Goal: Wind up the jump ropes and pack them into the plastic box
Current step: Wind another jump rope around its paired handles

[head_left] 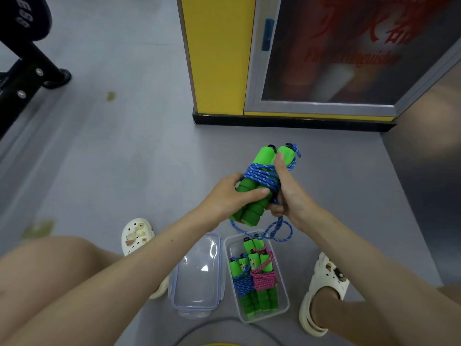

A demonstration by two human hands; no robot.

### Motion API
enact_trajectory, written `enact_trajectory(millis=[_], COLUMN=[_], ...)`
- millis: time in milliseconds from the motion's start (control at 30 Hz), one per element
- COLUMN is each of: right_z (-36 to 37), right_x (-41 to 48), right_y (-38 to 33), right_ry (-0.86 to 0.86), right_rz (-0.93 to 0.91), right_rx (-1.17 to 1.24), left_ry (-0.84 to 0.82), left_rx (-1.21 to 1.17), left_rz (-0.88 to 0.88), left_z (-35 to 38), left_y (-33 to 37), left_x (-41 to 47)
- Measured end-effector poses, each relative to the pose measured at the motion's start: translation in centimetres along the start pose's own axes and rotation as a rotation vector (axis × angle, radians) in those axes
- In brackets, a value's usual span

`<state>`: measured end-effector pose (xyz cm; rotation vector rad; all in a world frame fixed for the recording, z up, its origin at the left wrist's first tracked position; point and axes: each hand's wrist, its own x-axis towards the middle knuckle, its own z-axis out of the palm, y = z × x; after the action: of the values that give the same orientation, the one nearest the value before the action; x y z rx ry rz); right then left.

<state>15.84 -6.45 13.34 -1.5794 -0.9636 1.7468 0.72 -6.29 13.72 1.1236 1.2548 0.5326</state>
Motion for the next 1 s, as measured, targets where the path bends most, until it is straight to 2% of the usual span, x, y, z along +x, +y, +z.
enact_trajectory(millis=[167, 400, 567, 667, 800, 1000], right_z=[-0.2, 0.0, 0.2, 0.1, 0.1, -0.4], right_x=[0.3, 0.5, 0.5, 0.8, 1.0, 0.6], right_y=[-0.3, 0.0, -0.4, -0.1, 0.3, -0.3], right_ry=[0.098, 0.043, 0.004, 0.061, 0.024, -0.085], right_rz=[0.04, 0.003, 0.056, 0.077, 0.084, -0.005], right_rx=[0.126, 0.346, 0.262, 0.127, 0.123, 0.107], left_ry=[0.011, 0.008, -0.009, 0.011, 0.049, -0.09], left_rx=[-0.167, -0.268, -0.31, -0.197, -0.126, -0.267], left_rz=[-0.006, 0.055, 0.002, 0.01, 0.048, 0.002], left_z=[0.7, 0.7, -0.2, 0.2, 0.5, -0.3], left_y=[-0.1, -0.1, 0.1, -0.4, -0.9, 0.0], left_x=[0.1, 0.0, 0.2, 0.5, 0.7, -0.3])
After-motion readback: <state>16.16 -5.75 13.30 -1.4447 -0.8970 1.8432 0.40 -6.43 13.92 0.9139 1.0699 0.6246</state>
